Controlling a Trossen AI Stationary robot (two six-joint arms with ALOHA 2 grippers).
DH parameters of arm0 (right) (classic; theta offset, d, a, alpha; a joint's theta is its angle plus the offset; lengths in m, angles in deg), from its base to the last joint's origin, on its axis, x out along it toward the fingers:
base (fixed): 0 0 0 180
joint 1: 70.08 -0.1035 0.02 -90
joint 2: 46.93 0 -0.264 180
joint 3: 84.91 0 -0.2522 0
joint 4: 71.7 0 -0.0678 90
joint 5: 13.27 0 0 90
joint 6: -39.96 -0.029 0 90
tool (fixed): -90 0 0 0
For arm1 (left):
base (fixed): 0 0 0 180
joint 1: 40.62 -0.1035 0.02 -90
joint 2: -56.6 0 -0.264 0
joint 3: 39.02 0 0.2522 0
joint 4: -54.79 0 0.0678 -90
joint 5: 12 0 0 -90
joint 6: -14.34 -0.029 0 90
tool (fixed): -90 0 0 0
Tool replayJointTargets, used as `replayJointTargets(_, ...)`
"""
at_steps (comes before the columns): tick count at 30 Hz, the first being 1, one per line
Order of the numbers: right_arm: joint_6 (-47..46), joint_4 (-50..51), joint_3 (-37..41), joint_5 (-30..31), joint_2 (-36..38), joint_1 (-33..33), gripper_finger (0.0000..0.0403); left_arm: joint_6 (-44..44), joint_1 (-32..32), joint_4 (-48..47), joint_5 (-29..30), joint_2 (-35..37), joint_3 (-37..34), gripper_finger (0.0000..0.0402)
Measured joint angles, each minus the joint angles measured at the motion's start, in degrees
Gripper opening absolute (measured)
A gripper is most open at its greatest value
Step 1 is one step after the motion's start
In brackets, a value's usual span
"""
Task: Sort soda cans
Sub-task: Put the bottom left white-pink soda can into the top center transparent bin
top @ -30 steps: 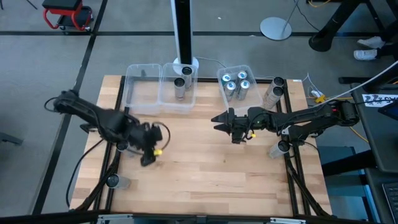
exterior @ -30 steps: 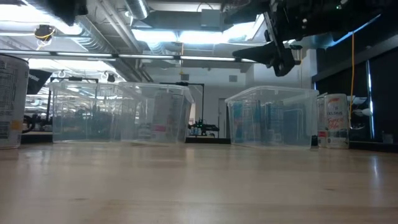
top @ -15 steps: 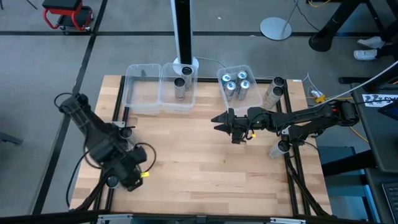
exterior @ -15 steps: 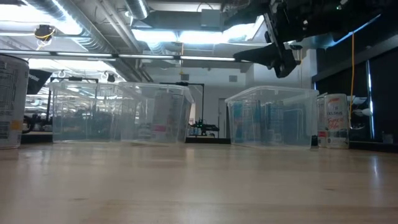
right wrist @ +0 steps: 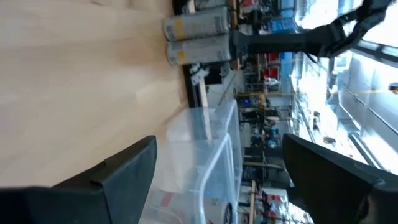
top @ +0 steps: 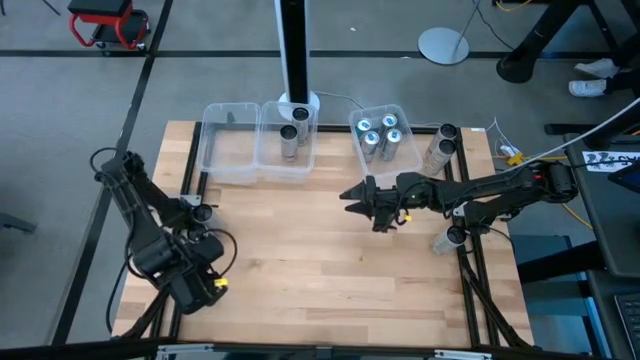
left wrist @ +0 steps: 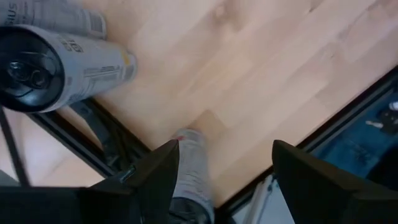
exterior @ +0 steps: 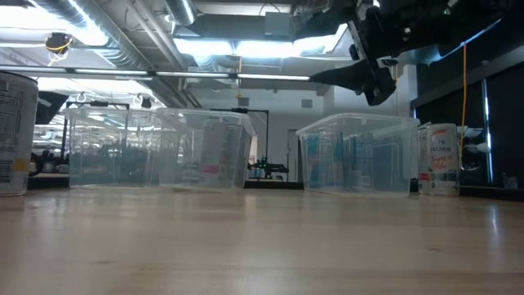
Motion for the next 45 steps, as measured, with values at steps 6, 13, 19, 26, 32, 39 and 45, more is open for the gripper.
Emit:
replayJointTargets(6,-0.2,0.2,0.0,-3.3,0.0,0.0,0.0342,4.3,0.6,0.3,-1.2,0.0,0.0,0.0249)
replayJointTargets(13,-0.6,2.4,0.0,-7.5,0.0,0.0,0.0342,7.9,-0.1,-4.5,-9.9,-1.8,-0.1,0.0287)
replayJointTargets(19,-1.7,3.7,0.0,-7.8,0.0,0.0,0.0342,5.8,0.0,-2.7,-8.9,-1.8,-0.1,0.0292)
replayJointTargets(26,-1.7,3.7,0.0,-7.8,0.0,0.0,0.0342,3.6,-0.5,-1.2,-7.8,-1.8,-0.1,0.0292)
replayJointTargets(32,-1.7,4.4,0.0,-7.8,0.0,0.0,0.0342,3.0,0.8,-2.6,-9.3,-1.8,-0.1,0.0293)
replayJointTargets(39,-2.0,5.9,0.0,-7.8,0.0,0.0,0.0342,12.6,6.0,-0.2,-10.1,-2.1,0.0,0.0293)
replayJointTargets(45,-2.1,5.8,0.0,-7.8,0.0,0.0,0.0342,14.3,9.1,0.5,-9.2,-4.2,0.0,0.0293)
